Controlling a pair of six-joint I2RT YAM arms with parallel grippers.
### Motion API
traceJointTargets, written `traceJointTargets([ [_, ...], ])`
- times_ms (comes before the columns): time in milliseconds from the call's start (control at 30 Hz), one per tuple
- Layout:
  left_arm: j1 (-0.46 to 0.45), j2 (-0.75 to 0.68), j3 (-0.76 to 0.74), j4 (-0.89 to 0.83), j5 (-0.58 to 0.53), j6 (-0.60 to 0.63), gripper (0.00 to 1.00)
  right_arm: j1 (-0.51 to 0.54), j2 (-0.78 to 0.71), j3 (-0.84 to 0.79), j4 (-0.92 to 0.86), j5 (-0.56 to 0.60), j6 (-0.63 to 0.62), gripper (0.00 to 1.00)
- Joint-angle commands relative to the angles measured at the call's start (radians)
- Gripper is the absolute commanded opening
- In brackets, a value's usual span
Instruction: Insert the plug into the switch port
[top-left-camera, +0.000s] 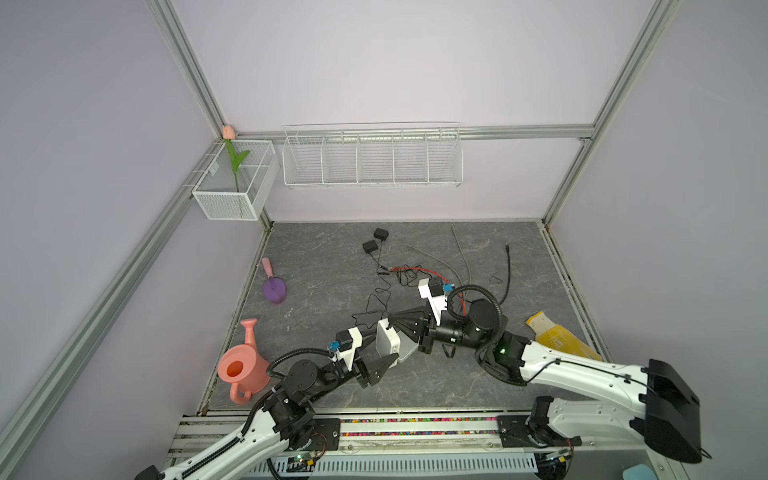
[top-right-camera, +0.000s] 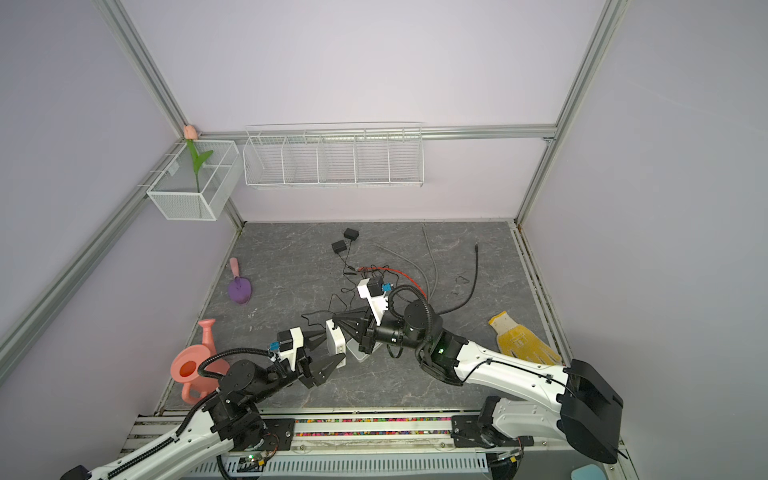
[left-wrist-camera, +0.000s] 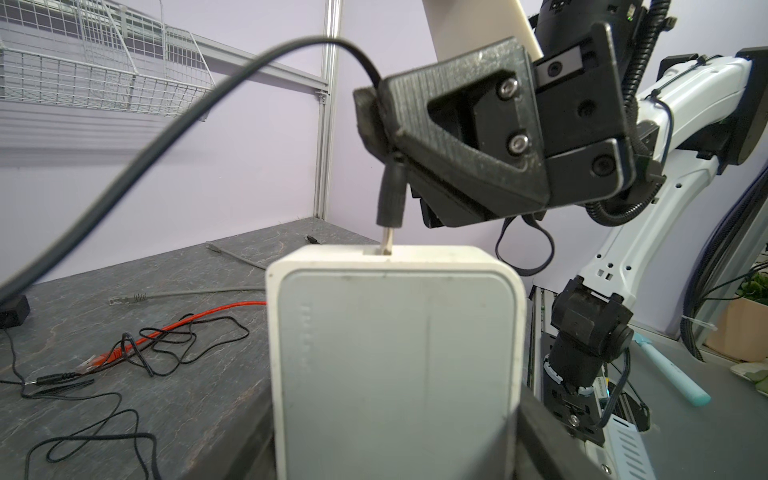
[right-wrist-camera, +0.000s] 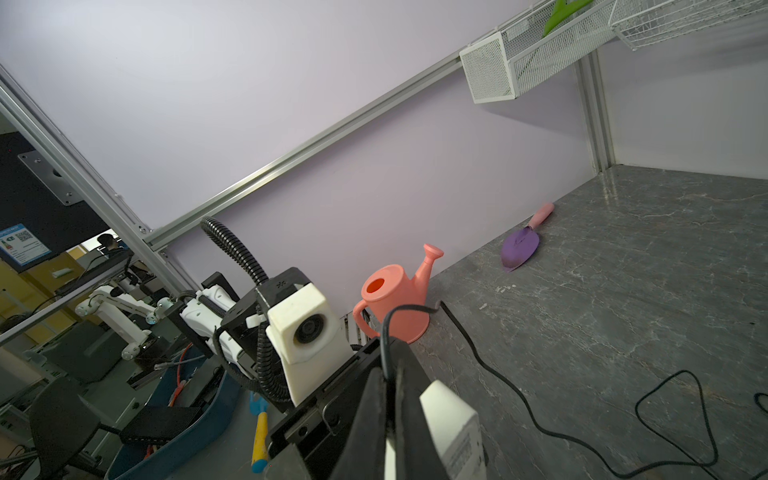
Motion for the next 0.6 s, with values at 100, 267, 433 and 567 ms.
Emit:
traceJointTargets([
  [100, -0.002, -0.018, 0.032, 0.124, -0.013, 0.036, 0.00, 0.011, 0.017, -0.015, -0.120, -0.026, 0.003, 0.07],
  [267, -0.002, -0.019, 0.013, 0.130, -0.021, 0.098, 0.00, 0.031, 0.000, 0.021, -0.153, -0.066, -0.014, 0.06],
  [433, -0.002, -0.020, 0.014, 0.135, -0.033, 0.144, 0.00, 0.044, -0.009, 0.046, -0.209, -0.065, -0.044, 0.06],
  [567, -0.002, -0.024, 0.016, 0.154, -0.033, 0.156, 0.00, 0.045, -0.015, 0.044, -0.214, -0.050, -0.048, 0.06],
])
